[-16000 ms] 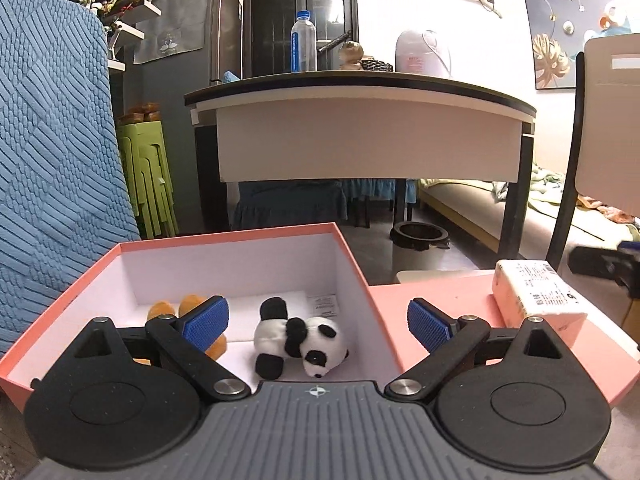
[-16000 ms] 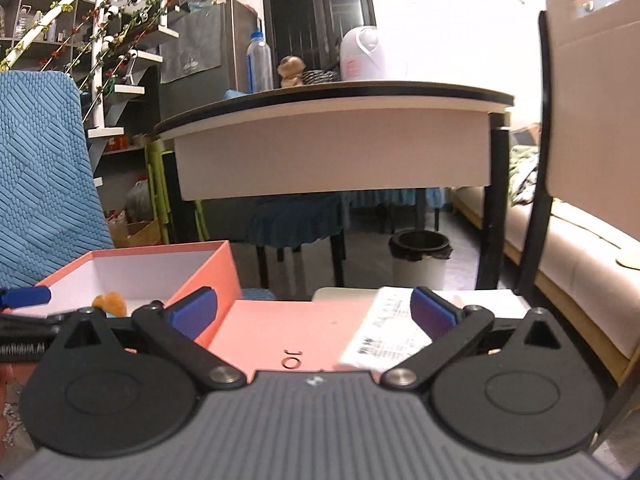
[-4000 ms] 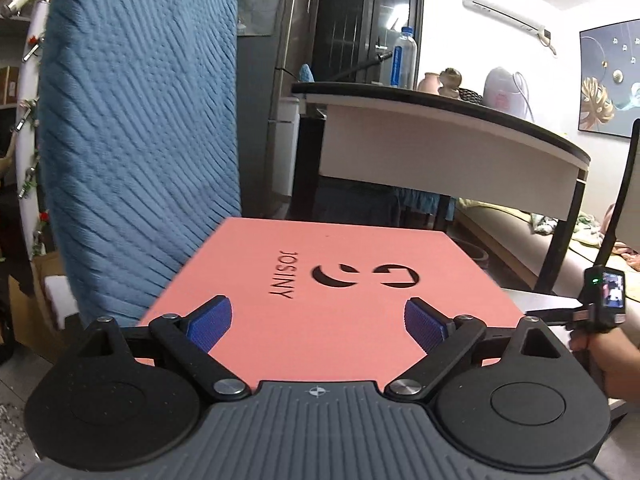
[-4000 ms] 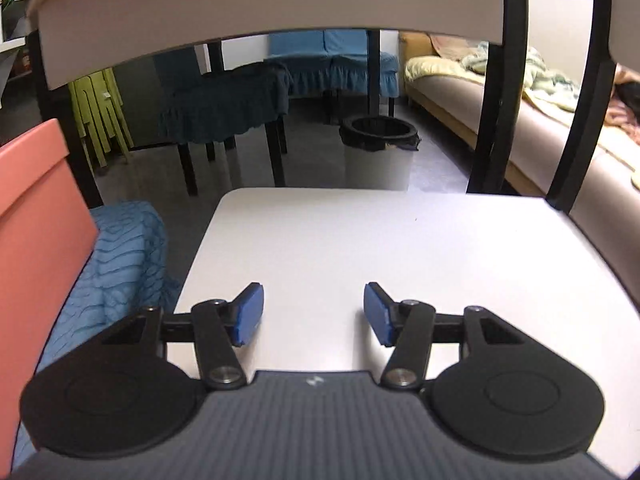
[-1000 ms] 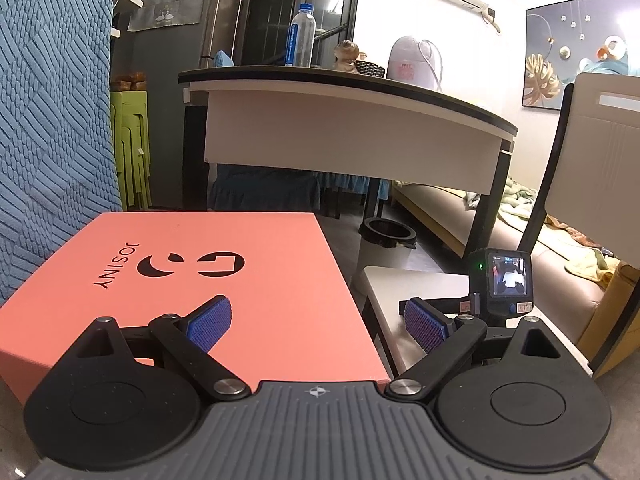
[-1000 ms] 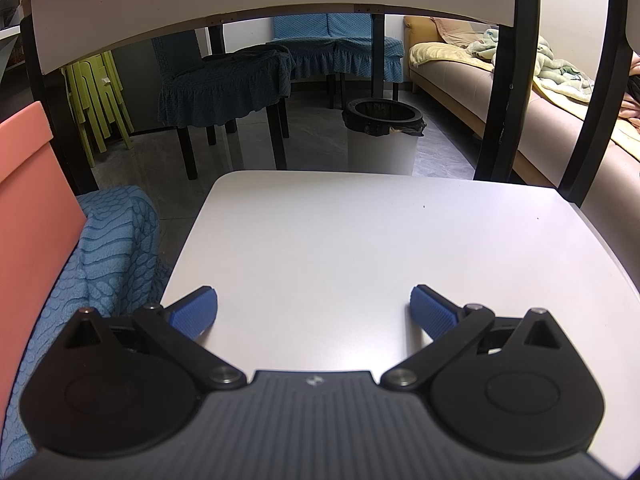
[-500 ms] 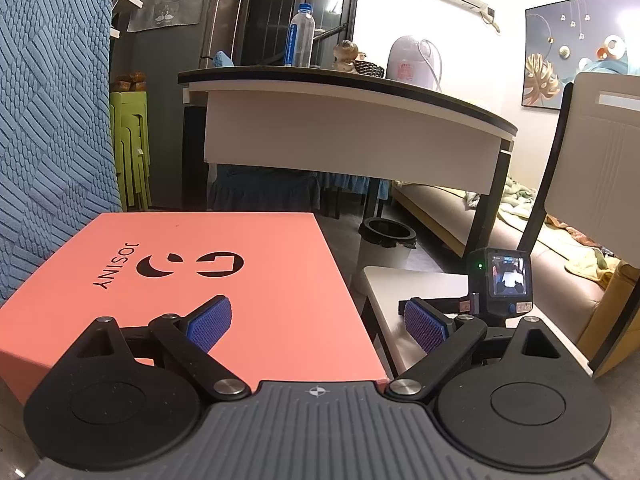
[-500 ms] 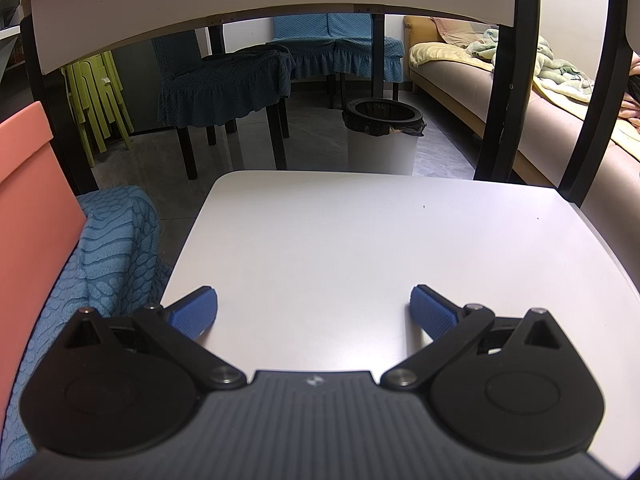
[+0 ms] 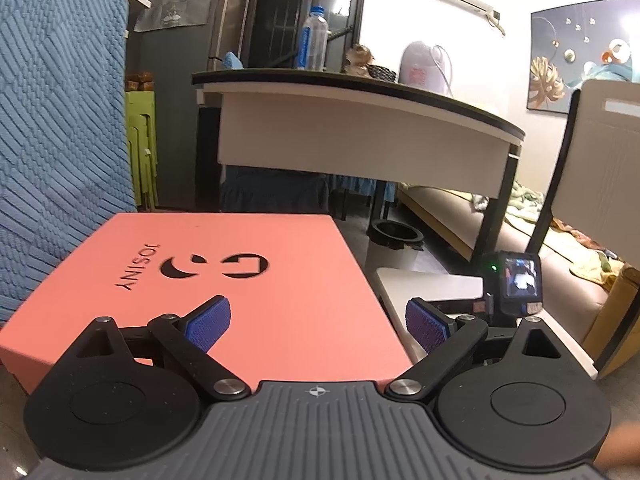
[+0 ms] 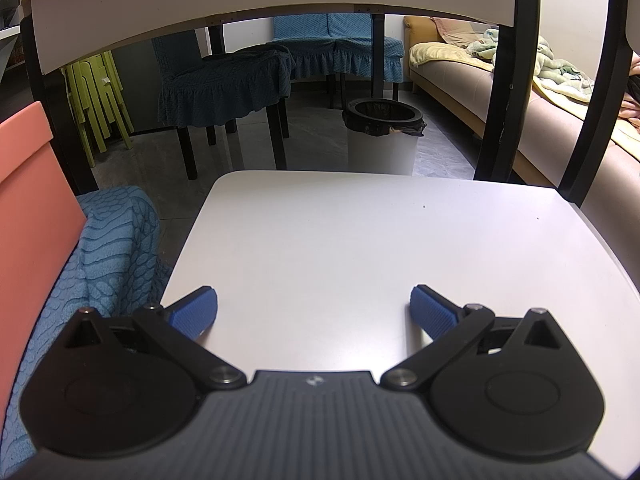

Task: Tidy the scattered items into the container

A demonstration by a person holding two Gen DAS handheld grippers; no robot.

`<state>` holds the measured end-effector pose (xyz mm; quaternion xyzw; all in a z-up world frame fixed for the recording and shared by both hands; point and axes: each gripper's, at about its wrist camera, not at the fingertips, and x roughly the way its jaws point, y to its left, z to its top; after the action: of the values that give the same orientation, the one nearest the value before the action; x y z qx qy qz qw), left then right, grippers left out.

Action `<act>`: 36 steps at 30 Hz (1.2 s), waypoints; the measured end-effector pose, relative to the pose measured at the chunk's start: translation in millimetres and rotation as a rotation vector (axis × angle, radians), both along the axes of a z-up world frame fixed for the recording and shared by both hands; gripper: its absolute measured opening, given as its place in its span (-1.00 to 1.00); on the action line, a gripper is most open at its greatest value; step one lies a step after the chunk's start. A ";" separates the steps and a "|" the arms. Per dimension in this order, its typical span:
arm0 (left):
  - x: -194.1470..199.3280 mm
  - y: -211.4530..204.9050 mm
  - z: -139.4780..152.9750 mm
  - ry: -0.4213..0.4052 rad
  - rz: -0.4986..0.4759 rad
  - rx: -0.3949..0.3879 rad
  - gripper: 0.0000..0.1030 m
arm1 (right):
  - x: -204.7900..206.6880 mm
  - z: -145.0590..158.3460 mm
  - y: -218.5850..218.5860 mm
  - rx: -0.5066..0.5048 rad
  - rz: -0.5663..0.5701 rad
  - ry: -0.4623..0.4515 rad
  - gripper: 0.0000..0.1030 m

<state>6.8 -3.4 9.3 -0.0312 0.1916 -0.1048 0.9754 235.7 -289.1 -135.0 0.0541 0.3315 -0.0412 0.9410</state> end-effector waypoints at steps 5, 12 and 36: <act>8.7 7.9 -1.5 0.016 0.038 0.001 0.88 | -0.2 0.0 0.1 0.000 0.000 0.000 1.00; 16.4 11.8 -6.3 0.035 0.062 0.028 0.90 | -0.3 0.0 0.1 0.000 -0.001 0.000 1.00; 6.4 40.7 -7.5 -0.019 0.124 0.066 0.99 | -69.2 49.5 5.9 0.013 0.031 -0.210 1.00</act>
<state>13.2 37.3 1.8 -0.0099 0.1833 -0.0379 0.9823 166.5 -283.2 -85.5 0.0591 0.2321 -0.0184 0.9707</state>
